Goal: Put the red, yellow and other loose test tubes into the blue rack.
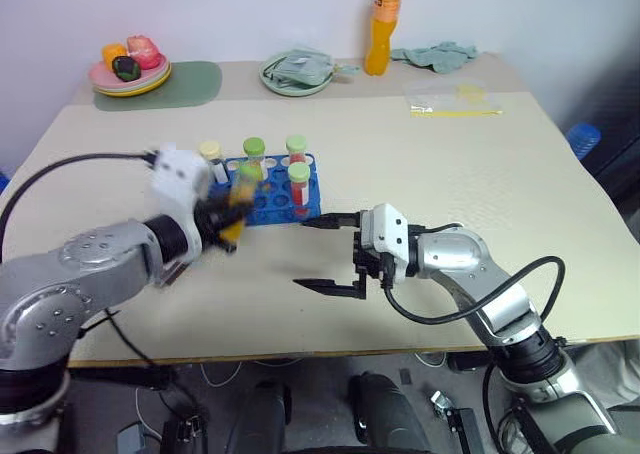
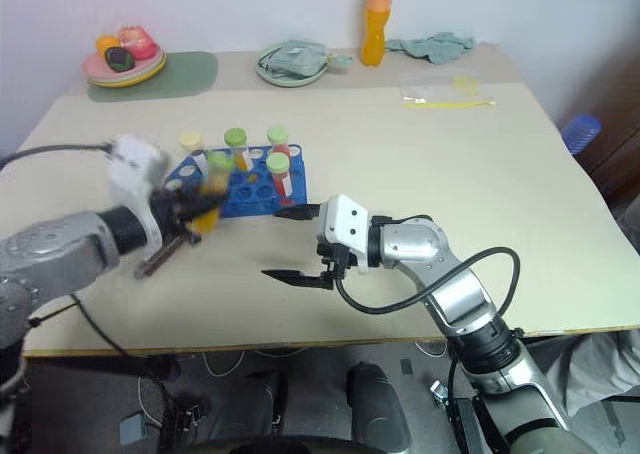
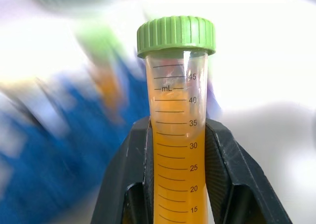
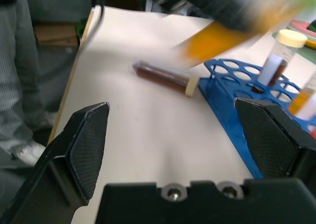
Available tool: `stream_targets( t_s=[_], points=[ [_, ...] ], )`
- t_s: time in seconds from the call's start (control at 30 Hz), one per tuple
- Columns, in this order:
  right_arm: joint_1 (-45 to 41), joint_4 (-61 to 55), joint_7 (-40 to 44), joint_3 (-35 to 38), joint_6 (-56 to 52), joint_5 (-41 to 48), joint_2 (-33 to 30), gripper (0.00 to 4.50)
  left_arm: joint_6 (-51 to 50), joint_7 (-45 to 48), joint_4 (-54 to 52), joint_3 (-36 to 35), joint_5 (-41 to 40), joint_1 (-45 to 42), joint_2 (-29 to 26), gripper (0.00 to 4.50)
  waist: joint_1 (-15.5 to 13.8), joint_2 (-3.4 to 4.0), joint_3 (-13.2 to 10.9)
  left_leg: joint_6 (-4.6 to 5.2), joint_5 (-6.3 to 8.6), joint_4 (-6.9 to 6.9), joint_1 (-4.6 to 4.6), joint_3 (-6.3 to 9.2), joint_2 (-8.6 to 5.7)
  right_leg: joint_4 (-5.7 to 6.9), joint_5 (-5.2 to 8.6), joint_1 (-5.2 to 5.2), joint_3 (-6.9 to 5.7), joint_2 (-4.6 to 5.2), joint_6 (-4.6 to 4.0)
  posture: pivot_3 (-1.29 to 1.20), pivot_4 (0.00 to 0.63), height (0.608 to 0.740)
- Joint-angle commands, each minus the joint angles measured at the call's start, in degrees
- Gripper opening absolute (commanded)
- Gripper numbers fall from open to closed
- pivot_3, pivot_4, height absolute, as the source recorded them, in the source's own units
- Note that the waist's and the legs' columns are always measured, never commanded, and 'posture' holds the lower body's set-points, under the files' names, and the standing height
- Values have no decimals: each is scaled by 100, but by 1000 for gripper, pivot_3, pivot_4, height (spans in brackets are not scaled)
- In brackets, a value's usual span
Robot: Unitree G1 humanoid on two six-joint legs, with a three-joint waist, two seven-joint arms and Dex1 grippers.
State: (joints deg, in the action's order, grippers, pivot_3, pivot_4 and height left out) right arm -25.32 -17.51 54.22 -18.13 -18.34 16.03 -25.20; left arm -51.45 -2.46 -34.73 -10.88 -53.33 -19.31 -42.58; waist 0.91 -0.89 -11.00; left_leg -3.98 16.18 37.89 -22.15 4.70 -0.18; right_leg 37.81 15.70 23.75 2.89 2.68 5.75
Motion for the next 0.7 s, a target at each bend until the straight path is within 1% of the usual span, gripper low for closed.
stream_targets(
  t_s=[0.03,0.13,0.2,0.3,0.47,0.7],
  points=[
    [-68,149,-173,59,59,23,223,4500,1765,-329,292,1123,2450,80,423,779,-23,0,1,0,0,-1,10,0,-2,-12,0,-14,0,0,0,0,150,740],
    [-57,283,-294,91,101,-46,326,4500,2690,-450,937,1511,3282,103,1237,779,-33,-2,2,16,9,1,7,0,-2,-41,-5,-30,-2,1,7,0,150,740],
    [-38,301,-365,110,110,-94,337,4500,3111,-426,1376,1713,3738,127,1607,779,-29,-1,2,22,12,4,2,-2,-2,-48,-14,-28,-1,5,22,0,150,740],
    [-5,228,-443,161,72,-105,324,4500,3550,-236,1813,1755,3986,116,2091,779,-9,0,1,27,15,4,-5,-3,-2,-49,-15,-19,-2,5,23,0,150,740],
    [89,63,-571,175,-18,-100,312,4500,4142,162,2241,1809,4413,71,2398,779,-12,0,1,29,16,2,-6,-1,-1,-44,-15,-16,-2,4,23,0,150,740],
    [178,-138,-729,195,-173,-46,334,4500,4652,527,2908,1688,4549,-33,2798,779,-12,0,1,30,16,5,-6,0,-1,-44,-16,-18,-3,4,24,0,150,740]
  ],
)
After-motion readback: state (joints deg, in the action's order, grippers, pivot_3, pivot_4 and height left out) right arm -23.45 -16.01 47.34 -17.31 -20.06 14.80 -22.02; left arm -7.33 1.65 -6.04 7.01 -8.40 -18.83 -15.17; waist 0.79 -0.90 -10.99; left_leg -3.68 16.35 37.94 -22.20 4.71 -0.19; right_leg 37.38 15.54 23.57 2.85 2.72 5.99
